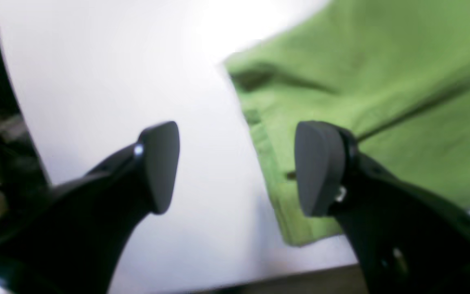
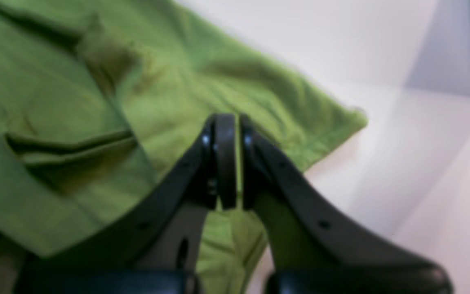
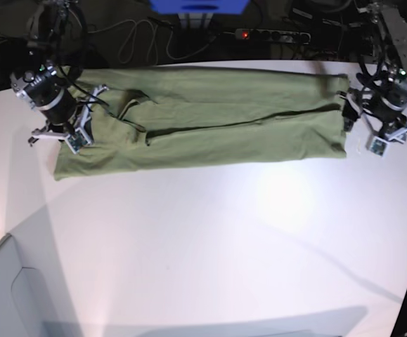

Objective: Fold the T-shirt properly
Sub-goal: 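Move both grippers outward to the strip's two ends and grasp them, then fold the strip end with the left gripper over toward the right gripper, then open the left gripper and lift it away from the folded shirt, then fold the strip end with the right gripper over toward the left gripper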

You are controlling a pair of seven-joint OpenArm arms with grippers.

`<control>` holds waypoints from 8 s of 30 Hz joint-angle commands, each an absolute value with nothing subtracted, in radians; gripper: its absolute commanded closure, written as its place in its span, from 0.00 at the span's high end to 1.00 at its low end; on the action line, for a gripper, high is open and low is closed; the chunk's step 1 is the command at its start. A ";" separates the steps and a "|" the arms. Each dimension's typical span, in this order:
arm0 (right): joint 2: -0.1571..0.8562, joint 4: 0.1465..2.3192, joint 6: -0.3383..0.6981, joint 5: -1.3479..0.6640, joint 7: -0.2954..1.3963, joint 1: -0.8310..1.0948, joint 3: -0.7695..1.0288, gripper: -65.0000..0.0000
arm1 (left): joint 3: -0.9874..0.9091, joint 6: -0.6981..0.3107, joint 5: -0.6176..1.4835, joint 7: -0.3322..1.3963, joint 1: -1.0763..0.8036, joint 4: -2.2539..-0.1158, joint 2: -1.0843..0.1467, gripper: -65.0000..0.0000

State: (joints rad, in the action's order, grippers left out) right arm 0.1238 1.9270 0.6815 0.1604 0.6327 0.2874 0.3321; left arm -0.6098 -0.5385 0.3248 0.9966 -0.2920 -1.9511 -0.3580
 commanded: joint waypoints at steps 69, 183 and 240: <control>0.093 2.064 0.698 0.145 0.605 0.366 0.486 0.00 | -0.634 -0.522 0.593 0.871 -0.297 -2.031 -0.081 0.00; -0.127 2.045 0.698 0.107 0.858 0.220 0.680 0.85 | -0.292 -0.532 0.122 0.869 -0.189 -1.982 -0.061 0.43; -0.157 1.787 0.698 0.067 0.857 0.133 0.676 0.00 | -0.519 -0.533 0.332 0.869 -0.308 -1.905 -0.101 0.43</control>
State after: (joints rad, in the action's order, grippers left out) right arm -0.1627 1.7699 0.6807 0.0887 0.8799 0.1429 0.6811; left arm -0.5182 -0.5354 0.3199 0.8860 -0.3099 -1.8923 -0.0944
